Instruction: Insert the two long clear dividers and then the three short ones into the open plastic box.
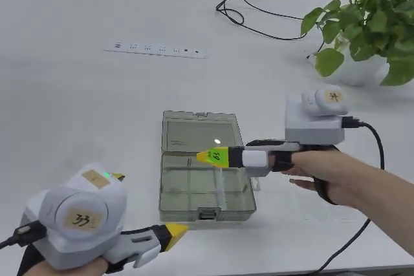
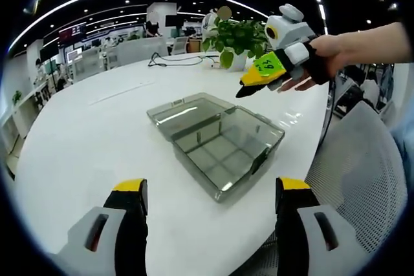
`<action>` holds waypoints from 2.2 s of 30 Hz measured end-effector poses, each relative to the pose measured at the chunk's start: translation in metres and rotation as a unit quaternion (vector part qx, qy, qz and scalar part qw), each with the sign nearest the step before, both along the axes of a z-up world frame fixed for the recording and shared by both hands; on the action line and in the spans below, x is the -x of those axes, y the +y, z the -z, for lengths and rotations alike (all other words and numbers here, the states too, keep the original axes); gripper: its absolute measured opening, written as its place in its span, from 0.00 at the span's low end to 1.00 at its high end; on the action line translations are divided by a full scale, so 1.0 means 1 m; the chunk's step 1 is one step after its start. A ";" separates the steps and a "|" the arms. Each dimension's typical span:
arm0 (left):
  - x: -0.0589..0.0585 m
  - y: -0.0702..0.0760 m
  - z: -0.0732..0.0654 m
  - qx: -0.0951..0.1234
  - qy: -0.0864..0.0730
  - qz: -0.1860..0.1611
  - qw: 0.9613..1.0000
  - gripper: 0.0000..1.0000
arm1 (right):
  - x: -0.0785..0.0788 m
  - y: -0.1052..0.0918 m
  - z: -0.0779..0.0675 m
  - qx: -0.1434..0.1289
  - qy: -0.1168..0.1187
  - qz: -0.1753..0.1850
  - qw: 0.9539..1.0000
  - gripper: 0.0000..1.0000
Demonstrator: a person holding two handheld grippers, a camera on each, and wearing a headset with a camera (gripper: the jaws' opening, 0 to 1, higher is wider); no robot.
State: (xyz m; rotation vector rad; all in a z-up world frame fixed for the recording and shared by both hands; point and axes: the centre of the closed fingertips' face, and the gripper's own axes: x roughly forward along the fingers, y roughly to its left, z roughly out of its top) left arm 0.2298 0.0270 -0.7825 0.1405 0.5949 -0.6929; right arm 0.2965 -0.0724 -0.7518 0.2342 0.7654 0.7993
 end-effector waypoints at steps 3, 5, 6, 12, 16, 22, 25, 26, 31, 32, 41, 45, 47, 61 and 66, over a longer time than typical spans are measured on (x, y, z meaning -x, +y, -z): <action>-0.001 0.004 -0.001 0.001 0.001 -0.004 1.000 0.82 | 0.000 -0.006 -0.002 -0.002 -0.029 0.002 1.000 1.00; -0.002 0.007 0.000 -0.001 0.002 -0.007 1.000 0.82 | 0.001 -0.010 0.000 -0.004 -0.032 0.008 0.999 1.00; -0.003 0.010 0.001 0.001 0.006 -0.010 1.000 0.82 | 0.001 -0.015 0.005 -0.001 -0.028 0.015 0.999 1.00; -0.007 0.021 0.003 0.001 0.013 -0.025 1.000 0.82 | 0.006 -0.029 0.007 -0.009 -0.054 0.021 0.998 1.00; -0.010 0.028 0.002 -0.001 0.013 -0.030 0.999 0.82 | 0.011 -0.040 0.006 -0.020 -0.065 0.028 0.997 1.00; -0.018 0.036 0.004 -0.004 0.015 -0.035 0.999 0.82 | 0.011 -0.053 0.008 -0.028 -0.074 0.045 0.996 1.00; -0.021 0.039 0.006 -0.006 0.018 -0.035 0.999 0.82 | 0.012 -0.058 0.005 -0.028 -0.088 0.046 0.995 1.00; -0.021 0.041 0.006 -0.008 0.018 -0.034 0.999 0.82 | 0.013 -0.058 0.005 -0.029 -0.089 0.044 0.995 1.00; -0.023 0.051 0.007 -0.007 0.021 -0.042 0.999 0.82 | 0.019 -0.060 0.002 -0.014 -0.115 0.026 0.993 1.00; -0.023 0.052 0.008 -0.007 0.021 -0.044 0.999 0.82 | 0.019 -0.060 0.002 -0.012 -0.118 0.025 0.993 1.00; -0.029 0.075 0.009 -0.010 0.028 -0.068 0.997 0.82 | 0.028 -0.068 -0.003 0.028 -0.150 -0.007 0.988 1.00; -0.033 0.089 0.013 -0.027 0.035 -0.076 0.996 0.82 | 0.032 -0.067 -0.003 0.035 -0.154 -0.017 0.987 1.00; -0.035 0.095 0.014 -0.032 0.038 -0.079 0.996 0.82 | 0.034 -0.066 -0.003 0.046 -0.161 -0.026 0.986 1.00; -0.049 0.146 0.033 -0.113 0.102 -0.077 0.985 0.76 | 0.035 -0.076 0.003 0.080 -0.174 -0.038 0.981 1.00; -0.055 0.157 0.044 -0.142 0.118 -0.073 0.980 0.72 | 0.040 -0.081 0.008 0.087 -0.170 -0.037 0.981 0.99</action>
